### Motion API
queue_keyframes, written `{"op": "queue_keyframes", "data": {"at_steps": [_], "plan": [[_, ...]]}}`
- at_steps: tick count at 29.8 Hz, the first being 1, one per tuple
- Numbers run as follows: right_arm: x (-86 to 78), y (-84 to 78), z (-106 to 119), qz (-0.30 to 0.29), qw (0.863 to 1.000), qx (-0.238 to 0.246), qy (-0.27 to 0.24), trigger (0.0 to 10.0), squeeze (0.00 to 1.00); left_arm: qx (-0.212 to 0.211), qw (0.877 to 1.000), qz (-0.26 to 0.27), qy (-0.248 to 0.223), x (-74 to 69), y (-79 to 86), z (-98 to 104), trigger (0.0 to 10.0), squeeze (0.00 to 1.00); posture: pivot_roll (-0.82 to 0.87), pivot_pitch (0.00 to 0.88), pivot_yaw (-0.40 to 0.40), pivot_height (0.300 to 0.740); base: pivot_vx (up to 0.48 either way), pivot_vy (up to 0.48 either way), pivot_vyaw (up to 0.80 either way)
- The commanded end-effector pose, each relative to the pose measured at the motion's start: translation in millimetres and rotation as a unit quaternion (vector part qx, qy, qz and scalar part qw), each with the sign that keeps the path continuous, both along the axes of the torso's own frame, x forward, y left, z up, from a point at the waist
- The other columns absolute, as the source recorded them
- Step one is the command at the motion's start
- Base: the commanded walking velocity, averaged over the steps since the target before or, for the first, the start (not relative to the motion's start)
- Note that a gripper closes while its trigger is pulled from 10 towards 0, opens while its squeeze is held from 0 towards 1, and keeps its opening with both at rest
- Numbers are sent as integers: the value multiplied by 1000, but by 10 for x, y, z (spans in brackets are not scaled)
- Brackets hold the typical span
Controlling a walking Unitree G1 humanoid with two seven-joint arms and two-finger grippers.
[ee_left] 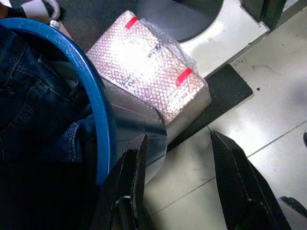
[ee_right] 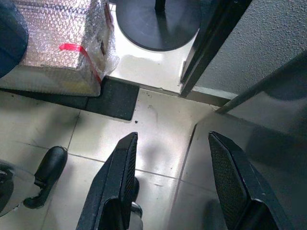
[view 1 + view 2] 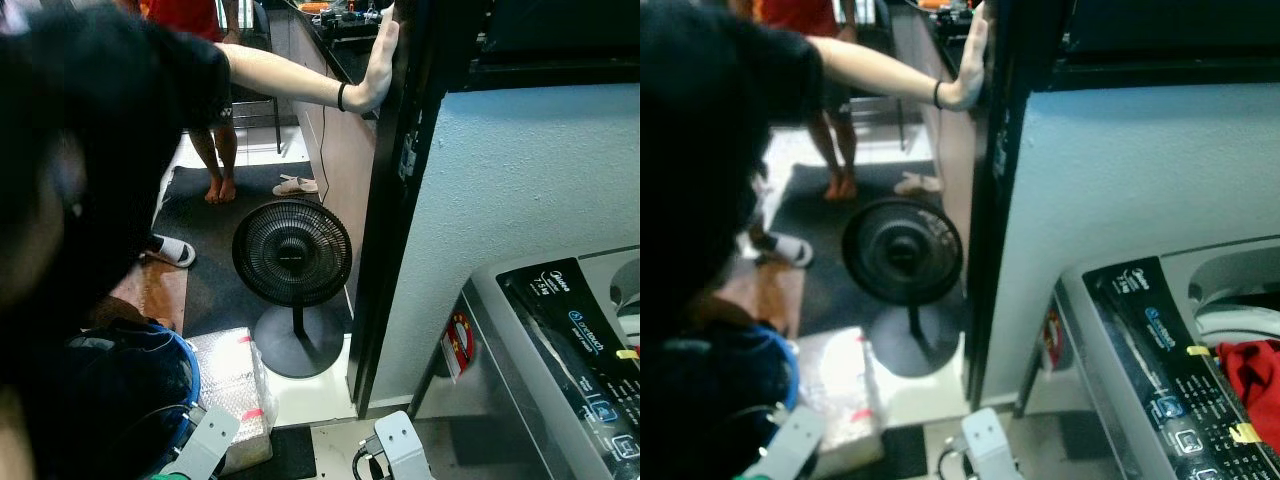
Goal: Clothes washing
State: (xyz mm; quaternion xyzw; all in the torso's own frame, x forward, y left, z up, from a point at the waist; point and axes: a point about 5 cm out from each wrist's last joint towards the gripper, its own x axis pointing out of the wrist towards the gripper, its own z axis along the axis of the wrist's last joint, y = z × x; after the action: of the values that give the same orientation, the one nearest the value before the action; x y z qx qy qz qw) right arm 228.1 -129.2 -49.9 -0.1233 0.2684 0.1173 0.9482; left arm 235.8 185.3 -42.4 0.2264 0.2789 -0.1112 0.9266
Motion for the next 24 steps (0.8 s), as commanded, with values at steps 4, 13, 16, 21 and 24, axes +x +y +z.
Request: {"op": "queue_keyframes", "data": {"at_steps": [4, 13, 16, 21, 24], "plan": [[-35, 4, -30, 1, 1000, -1, 10, 10000, 0, 8, 1000, -4, 14, -48, 31, -38, 10000, 0, -28, 5, 83, 740, 0, 0, 0], [-50, 7, -36, -1, 1000, 0, 10, 10000, 0, 7, 1000, -5, 14, -53, 24, -41, 10000, 0, -28, 14, 84, 740, 0, 0, 0], [-51, 9, -37, -2, 1000, 1, 10, 10000, 0, 7, 1000, -5, 15, -61, 27, -45, 10000, 0, -28, 14, 84, 740, 0, 0, 0], [-56, 11, -40, -2, 1000, 2, 11, 10000, 0, 7, 1000, -5, 16, -69, 28, -50, 10000, 0, -27, 17, 84, 740, 0, 0, 0], [-58, 13, -41, -1, 1000, 2, 11, 10000, 0, 7, 1000, -5, 16, -71, 25, -51, 10000, 0, -27, 17, 84, 740, 0, 0, 0]]}}
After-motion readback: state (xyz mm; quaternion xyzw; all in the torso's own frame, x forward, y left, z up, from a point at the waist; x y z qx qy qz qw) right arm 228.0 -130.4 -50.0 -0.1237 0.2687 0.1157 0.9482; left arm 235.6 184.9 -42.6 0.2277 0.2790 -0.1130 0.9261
